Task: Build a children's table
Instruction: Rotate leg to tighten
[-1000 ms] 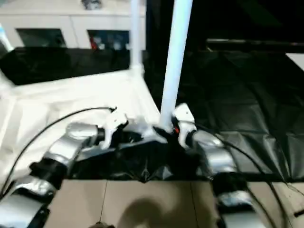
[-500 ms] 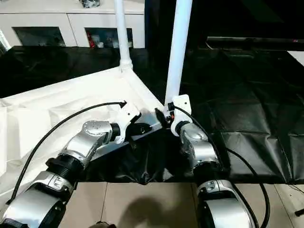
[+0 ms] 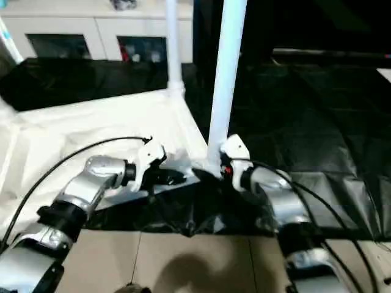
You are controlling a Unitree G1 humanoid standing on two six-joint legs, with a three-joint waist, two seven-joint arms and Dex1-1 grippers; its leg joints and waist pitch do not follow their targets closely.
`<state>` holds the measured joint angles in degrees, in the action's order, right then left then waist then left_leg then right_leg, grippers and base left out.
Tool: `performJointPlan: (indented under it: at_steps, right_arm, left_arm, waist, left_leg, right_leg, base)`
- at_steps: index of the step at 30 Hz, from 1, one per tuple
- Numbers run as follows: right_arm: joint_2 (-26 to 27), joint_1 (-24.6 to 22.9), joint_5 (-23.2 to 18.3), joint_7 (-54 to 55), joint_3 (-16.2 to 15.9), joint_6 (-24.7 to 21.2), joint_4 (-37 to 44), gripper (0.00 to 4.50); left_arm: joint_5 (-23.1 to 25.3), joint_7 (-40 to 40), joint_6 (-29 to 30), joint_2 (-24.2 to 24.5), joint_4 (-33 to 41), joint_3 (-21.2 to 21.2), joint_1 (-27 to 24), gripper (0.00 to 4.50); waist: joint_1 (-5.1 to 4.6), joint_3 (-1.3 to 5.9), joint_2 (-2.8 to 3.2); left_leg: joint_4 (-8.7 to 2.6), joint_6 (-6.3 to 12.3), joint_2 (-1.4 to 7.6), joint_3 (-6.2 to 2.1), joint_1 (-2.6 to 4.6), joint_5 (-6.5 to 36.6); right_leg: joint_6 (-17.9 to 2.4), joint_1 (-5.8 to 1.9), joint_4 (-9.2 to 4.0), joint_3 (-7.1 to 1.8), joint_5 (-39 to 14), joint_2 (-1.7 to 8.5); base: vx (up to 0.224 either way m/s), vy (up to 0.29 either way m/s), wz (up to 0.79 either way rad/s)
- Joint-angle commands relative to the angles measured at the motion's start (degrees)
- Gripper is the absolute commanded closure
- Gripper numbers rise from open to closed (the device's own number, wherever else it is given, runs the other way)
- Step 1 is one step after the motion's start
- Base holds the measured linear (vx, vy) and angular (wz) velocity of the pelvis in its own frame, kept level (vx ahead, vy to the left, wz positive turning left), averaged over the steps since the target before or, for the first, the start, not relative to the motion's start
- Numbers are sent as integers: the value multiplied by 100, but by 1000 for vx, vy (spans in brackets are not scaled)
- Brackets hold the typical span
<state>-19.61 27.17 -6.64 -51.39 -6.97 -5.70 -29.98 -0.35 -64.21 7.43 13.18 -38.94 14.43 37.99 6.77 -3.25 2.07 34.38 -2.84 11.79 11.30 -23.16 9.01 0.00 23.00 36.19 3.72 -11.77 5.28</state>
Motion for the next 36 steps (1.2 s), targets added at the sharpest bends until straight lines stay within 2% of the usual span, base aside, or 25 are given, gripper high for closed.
performJointPlan:
  at_steps: [1,4,5,6,13,16,20,23,25,28,36]
  right_arm:
    - [-85,-95,-86,-499,-228,-58,287,27]
    - [-267,-192,-98,-856,-332,-106,421,27]
    - [-312,-219,-110,-954,-357,-132,464,54]
    - [-388,-264,-125,-1114,-400,-161,548,54]
    - [-594,-336,-2,-1473,-599,-85,698,108]
    - [-599,-339,-33,-1510,-597,-110,714,137]
    - [-599,-394,-89,-1625,-615,-170,812,148]
    - [-450,-438,-224,-1541,-520,-309,735,173]
    - [-248,-429,-270,-1239,-388,-335,573,178]
    - [-248,-429,-270,-1239,-388,-335,573,178]
    - [-248,-429,-270,-1239,-388,-335,573,180]
  left_arm:
    - [-174,-232,-211,-14,244,31,134,450]
    - [-197,-388,-195,55,264,62,131,450]
    - [-202,-423,-191,71,267,70,129,450]
    - [-212,-513,-202,97,267,79,128,450]
    - [-219,-899,-235,203,275,120,88,450]
    - [-215,-936,-238,223,266,129,86,450]
    - [-248,-1035,-178,273,305,151,57,450]
    - [-202,-938,-202,236,277,129,43,450]
    - [-131,-586,-229,139,174,65,92,450]
    - [-131,-586,-229,139,174,65,92,450]
    - [-131,-586,-229,139,174,65,92,450]
  waist:
    - [4,452,-60]
    - [13,457,-62]
    - [21,455,-63]
    - [36,455,-51]
    - [72,458,-77]
    - [90,459,-73]
    - [100,463,-75]
    - [103,463,-75]
    - [102,457,-87]
    - [93,445,-84]
    - [94,452,-88]
  left_leg:
    - [-344,421,165,-74,173,1044]
    - [-340,407,159,-79,169,1009]
    - [-340,412,159,-78,170,1010]
    - [-339,425,160,-80,167,1006]
    - [-339,408,167,-82,167,1016]
    - [-338,411,169,-81,174,993]
    - [-336,421,168,-81,169,961]
    - [-332,441,167,-80,167,947]
    - [-338,407,168,-81,162,979]
    - [-358,306,169,-84,183,1139]
    - [-353,312,162,-83,172,1071]
  right_leg:
    - [-1476,-287,-392,-219,-220,293]
    - [-1480,-288,-390,-215,-208,301]
    - [-1474,-287,-394,-215,-207,297]
    - [-1473,-289,-390,-218,-203,301]
    - [-1475,-277,-395,-216,-296,308]
    - [-1465,-268,-390,-218,-299,304]
    - [-1472,-272,-382,-217,-245,307]
    - [-1478,-268,-382,-215,-234,308]
    - [-1475,-263,-386,-218,-337,316]
    - [-1388,-257,-426,-218,-640,314]
    - [-1368,-262,-413,-222,-526,311]
  base:
    - [0,0,0]
    - [0,0,0]
    - [0,0,0]
    - [0,0,0]
    - [0,0,0]
    - [0,0,0]
    - [0,0,0]
    - [0,0,0]
    - [0,0,0]
    - [0,0,0]
    - [0,0,0]
